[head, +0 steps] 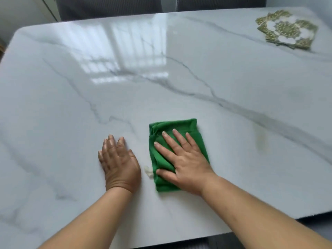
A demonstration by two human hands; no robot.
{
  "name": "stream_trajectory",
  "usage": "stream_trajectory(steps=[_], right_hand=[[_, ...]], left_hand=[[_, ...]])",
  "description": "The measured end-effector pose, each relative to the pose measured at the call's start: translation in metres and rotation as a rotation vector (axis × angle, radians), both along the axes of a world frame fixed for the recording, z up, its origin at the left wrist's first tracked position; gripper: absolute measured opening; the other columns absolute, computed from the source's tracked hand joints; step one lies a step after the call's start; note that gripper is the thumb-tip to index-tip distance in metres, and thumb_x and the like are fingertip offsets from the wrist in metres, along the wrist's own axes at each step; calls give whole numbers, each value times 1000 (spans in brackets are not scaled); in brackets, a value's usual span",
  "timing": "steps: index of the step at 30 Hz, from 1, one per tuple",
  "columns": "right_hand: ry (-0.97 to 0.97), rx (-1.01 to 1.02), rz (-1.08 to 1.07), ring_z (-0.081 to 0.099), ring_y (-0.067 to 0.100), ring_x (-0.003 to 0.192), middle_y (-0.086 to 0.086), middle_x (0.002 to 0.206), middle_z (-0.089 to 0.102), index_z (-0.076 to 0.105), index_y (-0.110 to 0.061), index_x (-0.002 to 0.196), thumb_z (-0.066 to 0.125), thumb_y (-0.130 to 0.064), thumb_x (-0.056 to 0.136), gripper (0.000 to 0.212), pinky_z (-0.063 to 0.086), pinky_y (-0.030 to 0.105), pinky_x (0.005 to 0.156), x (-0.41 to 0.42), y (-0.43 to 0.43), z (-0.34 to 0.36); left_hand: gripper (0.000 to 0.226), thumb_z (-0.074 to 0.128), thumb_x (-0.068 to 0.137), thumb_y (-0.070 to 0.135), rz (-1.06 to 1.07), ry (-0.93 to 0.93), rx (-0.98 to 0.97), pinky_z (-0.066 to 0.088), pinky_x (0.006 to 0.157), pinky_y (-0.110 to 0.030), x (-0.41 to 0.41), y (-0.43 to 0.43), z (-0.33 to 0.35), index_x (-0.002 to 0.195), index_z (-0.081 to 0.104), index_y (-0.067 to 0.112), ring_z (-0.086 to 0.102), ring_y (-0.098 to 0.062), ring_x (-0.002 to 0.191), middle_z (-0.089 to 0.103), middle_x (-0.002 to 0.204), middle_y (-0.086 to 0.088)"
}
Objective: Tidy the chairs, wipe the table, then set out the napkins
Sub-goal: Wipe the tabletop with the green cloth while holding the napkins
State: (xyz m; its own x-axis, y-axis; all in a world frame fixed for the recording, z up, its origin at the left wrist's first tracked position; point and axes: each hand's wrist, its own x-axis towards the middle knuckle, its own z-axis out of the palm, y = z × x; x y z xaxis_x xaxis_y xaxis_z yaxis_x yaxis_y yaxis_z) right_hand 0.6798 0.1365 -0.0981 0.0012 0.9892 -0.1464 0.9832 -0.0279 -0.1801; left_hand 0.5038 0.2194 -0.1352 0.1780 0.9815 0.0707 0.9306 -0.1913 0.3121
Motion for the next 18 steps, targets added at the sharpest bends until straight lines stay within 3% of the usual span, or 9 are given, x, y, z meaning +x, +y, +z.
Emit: stream_trajectory(steps=[2,6,8,10,12,14,16,18], right_hand=[[-5,-53,18,12,23,148,-1,159,25,30,-36,149,30,-73,87,72,7,47,117,18,-44,0],[-84,-70,-279,-2,25,148,3,162,14,20,-37,151,18,-82,81,83,-2,44,118,66,-63,13],[-68,-23,-358,23,32,140,11,152,33,40,-28,146,36,-81,73,90,20,51,113,51,-62,28],[-94,37,-342,50,33,113,11,125,54,58,-17,131,58,-75,65,88,45,50,92,23,-68,36],[-132,-5,-329,59,33,94,11,110,60,64,-12,122,78,-60,55,83,53,46,74,5,-74,31],[-106,40,-339,60,36,83,15,101,62,67,-10,114,86,-30,56,65,53,44,65,7,-68,23],[35,116,-399,59,37,86,15,100,60,65,-10,115,74,-8,69,47,50,42,70,15,-56,32],[271,253,-560,57,23,97,7,109,59,62,-15,121,61,-4,79,43,44,29,83,26,-48,58]], left_hand=[[57,26,87,28,5,-9,-7,19,112,-57,3,1,1,130,49,-1,34,-45,134,40,142,-28],[58,24,86,28,10,-18,-20,16,113,-56,2,-1,1,130,49,0,32,-44,136,39,144,-27],[57,25,86,28,3,-25,-22,16,113,-56,2,-1,-1,130,48,0,32,-44,136,39,144,-27],[52,30,88,24,10,-33,-15,15,113,-56,2,-1,0,131,48,0,31,-43,136,38,144,-27],[47,38,89,17,21,-42,-21,12,114,-55,3,-1,-1,132,47,0,29,-42,138,36,146,-26],[47,37,89,16,21,-48,-20,11,114,-54,3,-1,-1,132,48,0,29,-42,138,36,146,-26],[48,36,89,18,20,-53,-15,10,114,-53,3,-2,1,132,48,1,27,-41,139,35,147,-26],[44,40,93,13,20,-55,-42,5,116,-51,2,-1,0,135,44,2,22,-38,142,30,150,-23]])
